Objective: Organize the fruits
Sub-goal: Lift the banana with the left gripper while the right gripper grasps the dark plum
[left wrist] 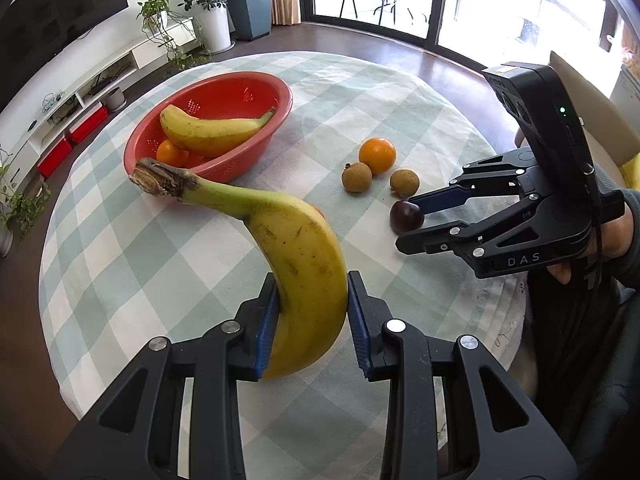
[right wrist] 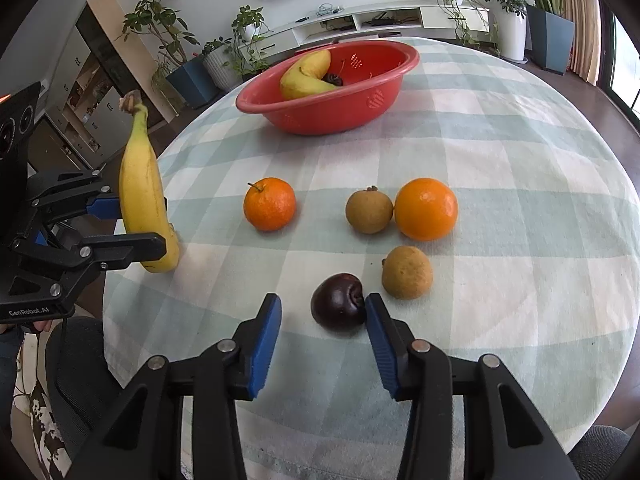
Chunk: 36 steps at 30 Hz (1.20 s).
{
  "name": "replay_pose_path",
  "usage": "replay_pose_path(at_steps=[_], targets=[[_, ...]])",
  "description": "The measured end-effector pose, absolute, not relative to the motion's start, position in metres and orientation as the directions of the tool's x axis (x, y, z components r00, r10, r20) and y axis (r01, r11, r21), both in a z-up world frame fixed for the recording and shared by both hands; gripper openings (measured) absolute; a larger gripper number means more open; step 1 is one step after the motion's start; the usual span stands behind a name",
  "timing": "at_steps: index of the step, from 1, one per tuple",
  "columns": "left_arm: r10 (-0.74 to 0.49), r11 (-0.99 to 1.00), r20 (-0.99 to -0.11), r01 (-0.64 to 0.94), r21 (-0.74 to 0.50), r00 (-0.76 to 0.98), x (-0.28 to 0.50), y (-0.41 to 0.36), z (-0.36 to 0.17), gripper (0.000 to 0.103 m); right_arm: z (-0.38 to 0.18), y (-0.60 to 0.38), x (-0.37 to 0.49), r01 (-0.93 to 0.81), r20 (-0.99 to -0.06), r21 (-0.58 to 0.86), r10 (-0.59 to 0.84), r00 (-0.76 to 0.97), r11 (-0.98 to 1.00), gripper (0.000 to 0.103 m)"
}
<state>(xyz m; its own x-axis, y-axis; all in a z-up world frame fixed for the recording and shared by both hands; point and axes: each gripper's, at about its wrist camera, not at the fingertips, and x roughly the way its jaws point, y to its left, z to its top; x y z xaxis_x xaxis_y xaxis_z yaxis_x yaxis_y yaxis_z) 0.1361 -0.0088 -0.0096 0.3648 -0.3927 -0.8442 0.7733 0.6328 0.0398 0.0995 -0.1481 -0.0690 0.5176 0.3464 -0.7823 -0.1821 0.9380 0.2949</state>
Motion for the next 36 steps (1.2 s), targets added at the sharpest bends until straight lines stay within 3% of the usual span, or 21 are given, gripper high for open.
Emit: replay_pose_path(at_steps=[4,22,26,36], targets=[[-0.413,0.642,-0.833,0.766,0.02,0.368,0.133,-0.005,-0.006,0.03,-0.069,-0.148,0.1,-0.183,-0.785,0.282,0.337,0.52,0.942,0.037],[-0.449,0.68,-0.798,0.733,-0.013,0.402,0.125,0.012,0.015,0.03,-0.07,-0.143,0.104,-0.182,-0.788,0.272,0.327,0.521,0.945,0.036],[-0.449,0.683,-0.8,0.73,-0.021,0.397,0.125,0.012,0.013,0.03,-0.068,-0.144,0.103,-0.183,-0.785,0.27,0.327,0.527,0.945,0.029],[-0.456,0.694,-0.8,0.718,-0.046,0.39,0.127,0.013,0.008,0.03,-0.048,-0.143,0.097,-0.217,-0.755,0.285,0.358,0.549,0.934,0.029]])
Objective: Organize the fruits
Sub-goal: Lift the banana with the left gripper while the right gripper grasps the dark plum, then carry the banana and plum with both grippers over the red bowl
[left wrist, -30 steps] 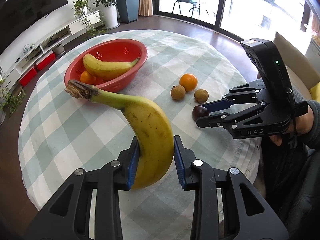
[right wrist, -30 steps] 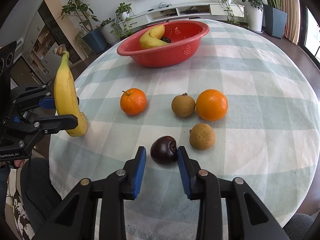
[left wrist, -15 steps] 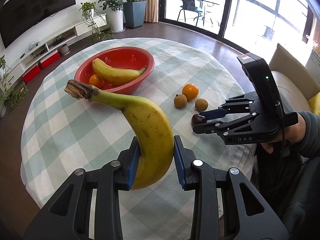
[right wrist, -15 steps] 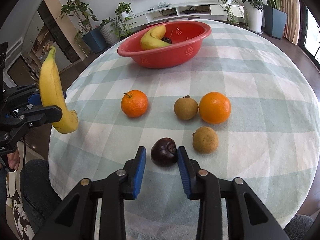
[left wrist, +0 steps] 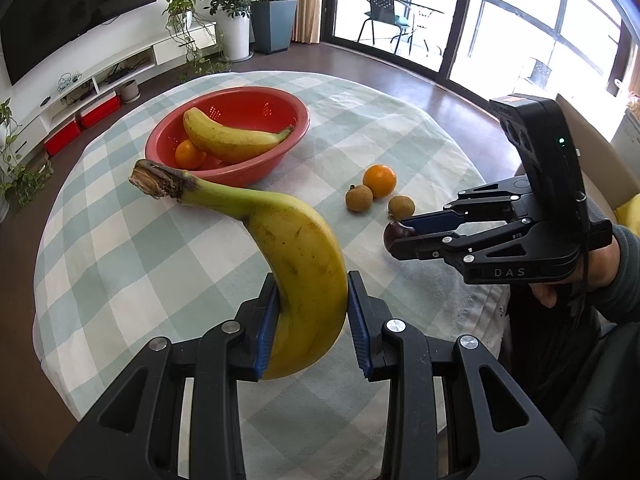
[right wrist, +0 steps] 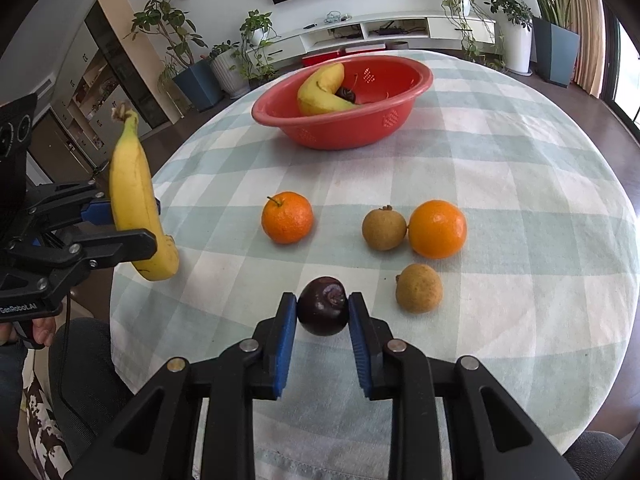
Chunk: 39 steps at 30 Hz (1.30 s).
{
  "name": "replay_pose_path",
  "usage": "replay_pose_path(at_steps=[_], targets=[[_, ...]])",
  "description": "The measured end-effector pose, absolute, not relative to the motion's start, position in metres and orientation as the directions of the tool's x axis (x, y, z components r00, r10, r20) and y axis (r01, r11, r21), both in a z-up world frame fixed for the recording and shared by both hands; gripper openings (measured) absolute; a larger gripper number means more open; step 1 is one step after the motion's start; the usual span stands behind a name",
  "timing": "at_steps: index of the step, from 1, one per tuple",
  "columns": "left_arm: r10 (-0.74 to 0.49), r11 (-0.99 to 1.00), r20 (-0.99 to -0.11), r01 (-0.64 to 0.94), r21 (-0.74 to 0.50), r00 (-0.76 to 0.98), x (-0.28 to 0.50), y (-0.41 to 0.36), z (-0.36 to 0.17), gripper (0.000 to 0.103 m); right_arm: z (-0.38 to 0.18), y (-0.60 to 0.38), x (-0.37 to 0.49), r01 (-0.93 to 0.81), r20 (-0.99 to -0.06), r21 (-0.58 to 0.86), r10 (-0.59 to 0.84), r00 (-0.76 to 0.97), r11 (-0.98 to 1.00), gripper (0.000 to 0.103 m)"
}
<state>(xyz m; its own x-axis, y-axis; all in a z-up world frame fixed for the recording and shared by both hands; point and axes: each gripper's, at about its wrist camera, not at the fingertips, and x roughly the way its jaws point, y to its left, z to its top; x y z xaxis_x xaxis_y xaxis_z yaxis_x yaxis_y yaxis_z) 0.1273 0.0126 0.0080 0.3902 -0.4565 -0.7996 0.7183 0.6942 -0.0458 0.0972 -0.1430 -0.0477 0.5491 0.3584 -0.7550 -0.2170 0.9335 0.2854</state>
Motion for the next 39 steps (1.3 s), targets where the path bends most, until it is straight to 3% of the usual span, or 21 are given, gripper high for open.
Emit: replay_pose_path(at_steps=[9,21,35,39], targets=[[-0.491,0.71,-0.769,0.7,-0.08,0.41,0.142,0.01,0.021,0.03,0.019,-0.159,0.108,-0.258,-0.654,0.3,0.395,0.645,0.918,0.029],[-0.541,0.745,-0.694,0.654,-0.134,0.474,0.208,0.004,0.068,0.03,0.062,-0.164,0.18,-0.286,-0.608,0.259,0.386,0.694,0.922,0.029],[-0.686,0.719,-0.609,0.5,-0.483,0.398,0.313,0.028,0.08,0.03,0.037,-0.163,0.268,-0.293,-0.654,0.352,0.457,0.603,0.889,0.029],[-0.702,0.708,-0.592,0.475,-0.522,0.396,0.323,0.029,0.081,0.03,0.029,-0.17,0.276,-0.273,-0.655,0.378,0.464,0.596,0.885,0.029]])
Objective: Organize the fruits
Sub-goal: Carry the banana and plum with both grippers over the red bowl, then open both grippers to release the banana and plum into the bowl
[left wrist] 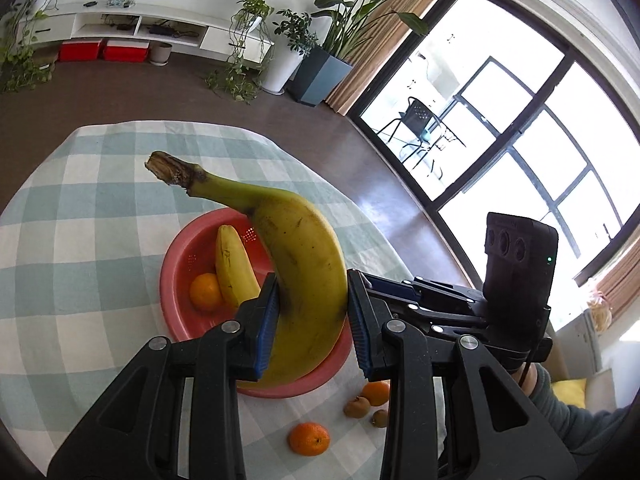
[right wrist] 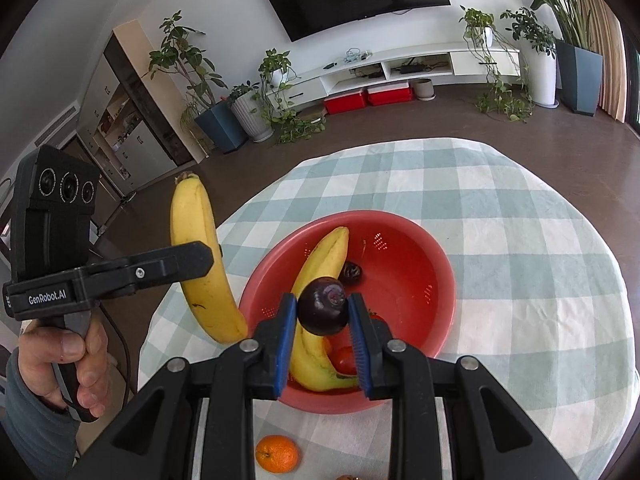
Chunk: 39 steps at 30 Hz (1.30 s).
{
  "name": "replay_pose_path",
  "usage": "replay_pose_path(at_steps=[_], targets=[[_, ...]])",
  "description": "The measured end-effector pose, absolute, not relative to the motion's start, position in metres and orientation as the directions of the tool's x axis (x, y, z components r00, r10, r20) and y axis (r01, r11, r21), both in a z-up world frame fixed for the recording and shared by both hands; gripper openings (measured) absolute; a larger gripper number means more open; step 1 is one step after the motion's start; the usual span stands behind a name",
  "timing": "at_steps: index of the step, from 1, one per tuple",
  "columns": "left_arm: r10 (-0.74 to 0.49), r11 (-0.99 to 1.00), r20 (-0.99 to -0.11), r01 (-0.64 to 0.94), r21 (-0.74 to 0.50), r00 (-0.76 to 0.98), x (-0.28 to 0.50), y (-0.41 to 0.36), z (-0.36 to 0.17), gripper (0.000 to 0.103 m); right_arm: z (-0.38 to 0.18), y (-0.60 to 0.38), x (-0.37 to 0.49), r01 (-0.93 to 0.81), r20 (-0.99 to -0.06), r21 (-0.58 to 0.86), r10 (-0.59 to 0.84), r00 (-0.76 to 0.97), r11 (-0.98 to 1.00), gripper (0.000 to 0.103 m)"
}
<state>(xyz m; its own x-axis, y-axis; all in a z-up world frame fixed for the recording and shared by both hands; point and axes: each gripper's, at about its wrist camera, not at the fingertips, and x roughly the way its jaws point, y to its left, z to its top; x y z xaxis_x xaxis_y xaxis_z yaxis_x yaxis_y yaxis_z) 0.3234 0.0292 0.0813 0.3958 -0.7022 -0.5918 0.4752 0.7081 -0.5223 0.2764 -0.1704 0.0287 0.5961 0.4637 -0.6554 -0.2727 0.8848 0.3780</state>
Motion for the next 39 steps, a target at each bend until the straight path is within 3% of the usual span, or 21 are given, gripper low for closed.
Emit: replay_pose_path(at_steps=[5,14,24,37,39], targets=[[-0.67,0.732,-0.63,0.494,-0.469,0.394,0.32,0.012,0.087,0.03,0.02,-0.175,0.283,-0.258,-0.665,0.381,0.457,0.59,0.888,0.029],[-0.414,0.791,-0.812,0.605,-0.097,0.41,0.316,-0.07,0.083,0.03,0.005,-0.18,0.288,-0.231,-0.697,0.376,0.438,0.568,0.897,0.029],[-0.302,0.778,-0.88,0.628,-0.004,0.368,0.341,-0.11,0.053,0.031,-0.019,-0.169,0.301,-0.23,-0.762,0.295,0.374,0.529,0.927,0.029],[-0.3,0.778,-0.884,0.628,-0.009,0.359,0.356,-0.113,0.033,0.034,-0.024,-0.163,0.302,-0.246,-0.777,0.255,0.349,0.524,0.935,0.029],[-0.293,0.787,-0.877,0.617,0.006,0.382,0.354,-0.109,0.035,0.041,-0.024,-0.163,0.301,-0.245,-0.777,0.25,0.345,0.526,0.937,0.029]])
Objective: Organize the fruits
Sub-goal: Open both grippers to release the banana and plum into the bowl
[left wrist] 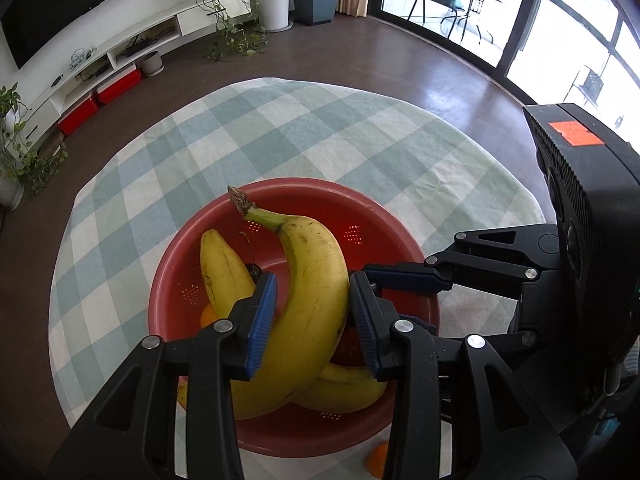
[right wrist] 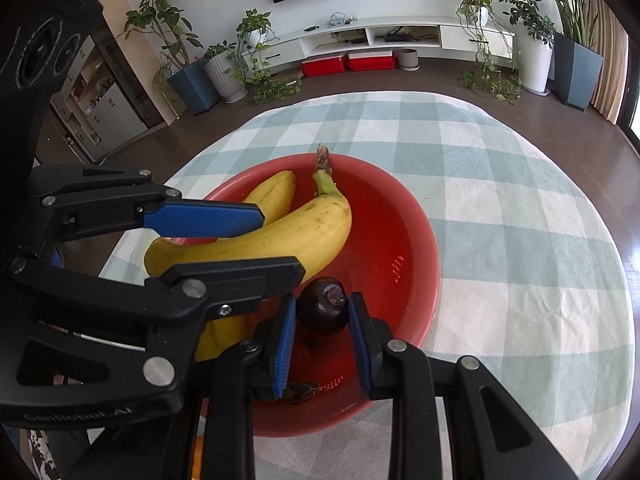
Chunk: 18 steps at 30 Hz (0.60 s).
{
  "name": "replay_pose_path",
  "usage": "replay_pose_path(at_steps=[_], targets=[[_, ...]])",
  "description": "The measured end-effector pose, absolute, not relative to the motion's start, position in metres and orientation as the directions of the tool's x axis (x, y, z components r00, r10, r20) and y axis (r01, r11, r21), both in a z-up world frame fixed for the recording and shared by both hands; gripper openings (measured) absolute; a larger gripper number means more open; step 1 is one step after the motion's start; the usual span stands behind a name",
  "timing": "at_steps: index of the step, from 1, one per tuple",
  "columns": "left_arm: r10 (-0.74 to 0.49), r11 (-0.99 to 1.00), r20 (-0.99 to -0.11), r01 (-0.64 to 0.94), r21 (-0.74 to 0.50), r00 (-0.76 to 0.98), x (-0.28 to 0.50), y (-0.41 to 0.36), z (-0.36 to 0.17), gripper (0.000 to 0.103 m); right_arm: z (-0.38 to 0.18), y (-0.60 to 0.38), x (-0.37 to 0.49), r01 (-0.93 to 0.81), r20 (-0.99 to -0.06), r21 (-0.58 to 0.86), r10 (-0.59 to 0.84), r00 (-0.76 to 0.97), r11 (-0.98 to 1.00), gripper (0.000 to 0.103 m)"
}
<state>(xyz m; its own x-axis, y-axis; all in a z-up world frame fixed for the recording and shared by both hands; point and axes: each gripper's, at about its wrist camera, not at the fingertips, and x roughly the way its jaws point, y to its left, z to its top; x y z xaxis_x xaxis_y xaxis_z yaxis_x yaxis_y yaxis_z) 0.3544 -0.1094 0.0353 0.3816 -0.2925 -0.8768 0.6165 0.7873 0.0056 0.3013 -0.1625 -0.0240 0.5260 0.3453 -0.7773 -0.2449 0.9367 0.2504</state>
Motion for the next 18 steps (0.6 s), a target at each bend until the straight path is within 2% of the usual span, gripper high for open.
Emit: replay_pose_path(at_steps=[2,8,12,15,18], targets=[[-0.298,0.798,-0.867,0.602,0.003,0.399,0.352,-0.103,0.038,0.057,-0.024,-0.161,0.3,-0.247,-0.782,0.232,0.331,0.527,0.941,0.029],[-0.301,0.814,-0.854,0.58,0.001,0.424,0.341,-0.088,0.045,0.061,-0.021,-0.157,0.295,-0.251,-0.789,0.196,0.304,0.534,0.948,0.032],[-0.329,0.83,-0.819,0.557,-0.014,0.47,0.322,-0.071,0.059,0.062,-0.015,-0.155,0.289,-0.247,-0.784,0.152,0.269,0.56,0.957,0.046],[-0.362,0.845,-0.785,0.533,-0.049,0.502,0.303,-0.053,0.07,0.072,-0.01,-0.154,0.283,-0.256,-0.773,0.147,0.273,0.573,0.955,0.057],[-0.395,0.848,-0.761,0.523,-0.086,0.515,0.279,-0.034,0.073,0.08,-0.006,-0.154,0.271,-0.257,-0.768,0.115,0.25,0.589,0.96,0.061]])
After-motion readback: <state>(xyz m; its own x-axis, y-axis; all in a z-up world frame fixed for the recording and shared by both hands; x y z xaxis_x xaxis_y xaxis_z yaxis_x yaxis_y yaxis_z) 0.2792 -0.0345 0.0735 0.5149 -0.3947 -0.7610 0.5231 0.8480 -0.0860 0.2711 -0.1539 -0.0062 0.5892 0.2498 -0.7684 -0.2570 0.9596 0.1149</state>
